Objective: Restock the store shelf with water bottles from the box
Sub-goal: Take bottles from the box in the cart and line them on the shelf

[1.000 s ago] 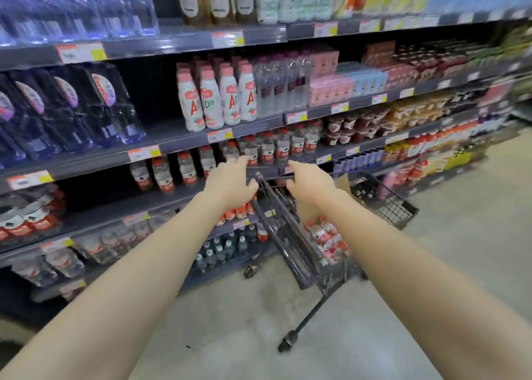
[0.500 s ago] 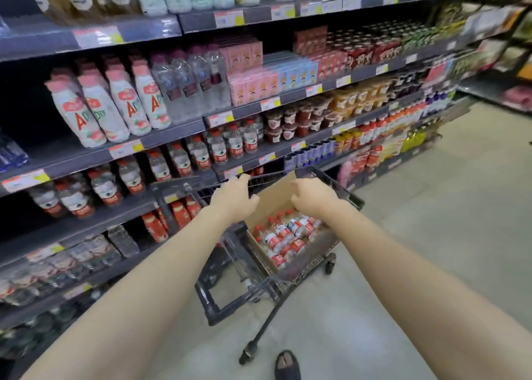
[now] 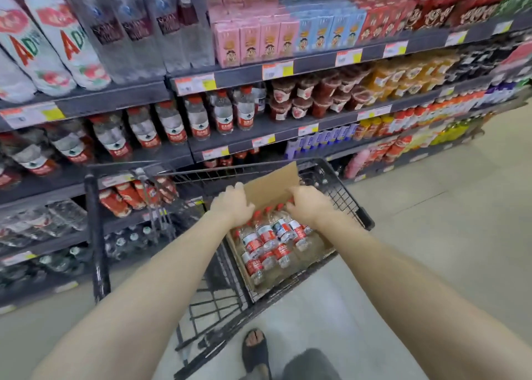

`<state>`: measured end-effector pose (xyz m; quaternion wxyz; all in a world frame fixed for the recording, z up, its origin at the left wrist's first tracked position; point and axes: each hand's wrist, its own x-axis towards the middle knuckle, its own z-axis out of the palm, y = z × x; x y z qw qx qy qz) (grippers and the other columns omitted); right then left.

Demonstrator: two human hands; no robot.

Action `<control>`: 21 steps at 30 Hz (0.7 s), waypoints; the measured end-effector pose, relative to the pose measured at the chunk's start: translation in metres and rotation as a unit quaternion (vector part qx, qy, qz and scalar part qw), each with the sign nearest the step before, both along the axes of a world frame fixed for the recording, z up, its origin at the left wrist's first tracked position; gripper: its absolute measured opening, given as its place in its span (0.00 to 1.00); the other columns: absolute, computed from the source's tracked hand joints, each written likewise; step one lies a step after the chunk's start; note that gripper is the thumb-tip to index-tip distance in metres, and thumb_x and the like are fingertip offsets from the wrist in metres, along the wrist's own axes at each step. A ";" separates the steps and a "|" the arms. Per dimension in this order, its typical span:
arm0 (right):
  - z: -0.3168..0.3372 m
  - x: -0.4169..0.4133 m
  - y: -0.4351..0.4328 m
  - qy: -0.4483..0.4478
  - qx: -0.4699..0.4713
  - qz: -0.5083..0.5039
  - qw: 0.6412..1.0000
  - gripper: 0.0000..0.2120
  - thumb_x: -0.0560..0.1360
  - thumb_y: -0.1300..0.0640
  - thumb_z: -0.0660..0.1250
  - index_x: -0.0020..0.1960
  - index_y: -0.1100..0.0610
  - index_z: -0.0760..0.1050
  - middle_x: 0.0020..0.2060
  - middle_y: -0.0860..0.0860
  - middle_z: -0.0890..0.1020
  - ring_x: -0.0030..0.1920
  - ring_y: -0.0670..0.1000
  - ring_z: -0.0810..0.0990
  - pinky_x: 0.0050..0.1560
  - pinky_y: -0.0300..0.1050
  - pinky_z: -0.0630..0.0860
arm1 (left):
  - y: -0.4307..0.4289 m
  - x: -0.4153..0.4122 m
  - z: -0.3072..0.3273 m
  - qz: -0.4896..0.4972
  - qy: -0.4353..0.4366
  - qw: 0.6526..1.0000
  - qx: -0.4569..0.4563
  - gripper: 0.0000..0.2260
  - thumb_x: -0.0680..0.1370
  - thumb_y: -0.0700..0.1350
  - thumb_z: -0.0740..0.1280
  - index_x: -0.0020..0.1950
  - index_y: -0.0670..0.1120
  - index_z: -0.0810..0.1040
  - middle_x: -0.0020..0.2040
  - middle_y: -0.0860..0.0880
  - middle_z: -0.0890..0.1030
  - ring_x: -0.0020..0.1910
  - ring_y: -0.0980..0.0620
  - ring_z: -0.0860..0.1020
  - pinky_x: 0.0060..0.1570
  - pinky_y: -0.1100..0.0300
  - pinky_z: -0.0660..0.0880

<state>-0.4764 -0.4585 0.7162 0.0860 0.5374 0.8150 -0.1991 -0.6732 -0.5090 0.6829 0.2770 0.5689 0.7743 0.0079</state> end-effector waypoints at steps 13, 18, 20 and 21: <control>-0.137 -0.017 0.146 -0.068 -0.159 0.057 0.983 0.10 0.78 0.56 0.63 0.54 0.60 0.78 0.45 0.57 0.82 0.44 0.58 0.81 0.44 0.47 0.78 | 0.084 0.028 -0.121 0.141 -0.040 0.979 -0.138 0.24 0.84 0.55 0.63 0.72 0.40 0.66 0.66 0.38 0.78 0.62 0.36 0.79 0.56 0.48 0.77; -0.205 -0.018 0.184 -0.074 -0.199 0.059 0.975 0.09 0.79 0.55 0.62 0.51 0.59 0.78 0.44 0.56 0.83 0.45 0.59 0.84 0.41 0.46 0.78 | 0.108 0.039 -0.171 0.240 -0.062 0.954 -0.169 0.24 0.84 0.56 0.65 0.70 0.40 0.65 0.59 0.41 0.80 0.57 0.39 0.81 0.51 0.51 0.77; -0.234 -0.019 0.189 -0.068 -0.222 0.063 0.971 0.11 0.80 0.53 0.60 0.50 0.57 0.78 0.44 0.56 0.81 0.48 0.60 0.83 0.45 0.48 0.78 | 0.116 0.043 -0.193 0.284 -0.086 0.939 -0.174 0.25 0.82 0.56 0.67 0.70 0.39 0.66 0.62 0.39 0.81 0.59 0.38 0.82 0.54 0.50 0.79; -0.245 -0.019 0.189 -0.068 -0.233 0.062 0.968 0.12 0.80 0.52 0.60 0.52 0.57 0.79 0.45 0.56 0.81 0.48 0.60 0.83 0.47 0.49 0.79 | 0.119 0.045 -0.203 0.303 -0.101 0.932 -0.173 0.25 0.82 0.55 0.67 0.70 0.39 0.67 0.62 0.38 0.80 0.59 0.38 0.82 0.56 0.48 0.80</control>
